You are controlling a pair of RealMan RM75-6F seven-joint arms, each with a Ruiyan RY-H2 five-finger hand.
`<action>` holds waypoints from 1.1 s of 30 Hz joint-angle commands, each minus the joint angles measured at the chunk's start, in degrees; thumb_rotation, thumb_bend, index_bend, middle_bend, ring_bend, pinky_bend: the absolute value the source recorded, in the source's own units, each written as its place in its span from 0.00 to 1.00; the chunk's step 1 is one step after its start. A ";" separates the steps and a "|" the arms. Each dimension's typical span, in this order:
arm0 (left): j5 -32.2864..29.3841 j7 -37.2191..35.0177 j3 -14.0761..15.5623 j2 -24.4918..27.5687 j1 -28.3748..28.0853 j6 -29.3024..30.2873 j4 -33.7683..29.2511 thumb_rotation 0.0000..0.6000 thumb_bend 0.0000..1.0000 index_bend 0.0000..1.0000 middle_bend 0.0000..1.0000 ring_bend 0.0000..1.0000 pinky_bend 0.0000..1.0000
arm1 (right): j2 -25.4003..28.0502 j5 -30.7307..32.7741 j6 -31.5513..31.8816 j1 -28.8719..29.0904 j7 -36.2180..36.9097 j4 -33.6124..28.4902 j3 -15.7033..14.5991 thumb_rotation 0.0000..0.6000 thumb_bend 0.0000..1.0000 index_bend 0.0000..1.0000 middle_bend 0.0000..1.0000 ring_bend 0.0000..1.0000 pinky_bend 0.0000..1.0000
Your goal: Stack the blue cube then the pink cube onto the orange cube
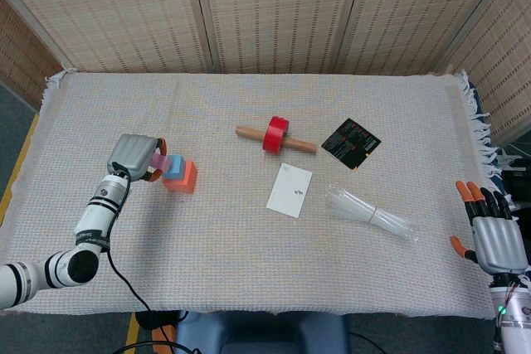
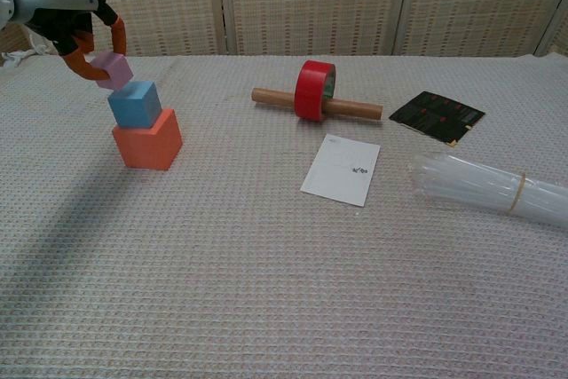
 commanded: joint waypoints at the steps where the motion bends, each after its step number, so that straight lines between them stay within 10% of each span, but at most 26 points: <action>1: -0.59 0.38 0.37 -0.67 -0.68 0.44 0.58 1.00 0.40 0.54 1.00 1.00 1.00 | -0.04 0.19 -0.15 0.09 -0.01 0.08 0.05 1.00 0.16 0.00 0.00 0.00 0.00; 33: -2.55 0.96 2.91 -2.98 -4.24 0.74 2.87 1.00 0.40 0.42 1.00 1.00 1.00 | -0.06 1.13 -0.75 0.56 -0.05 0.28 -0.01 1.00 0.16 0.00 0.00 0.00 0.00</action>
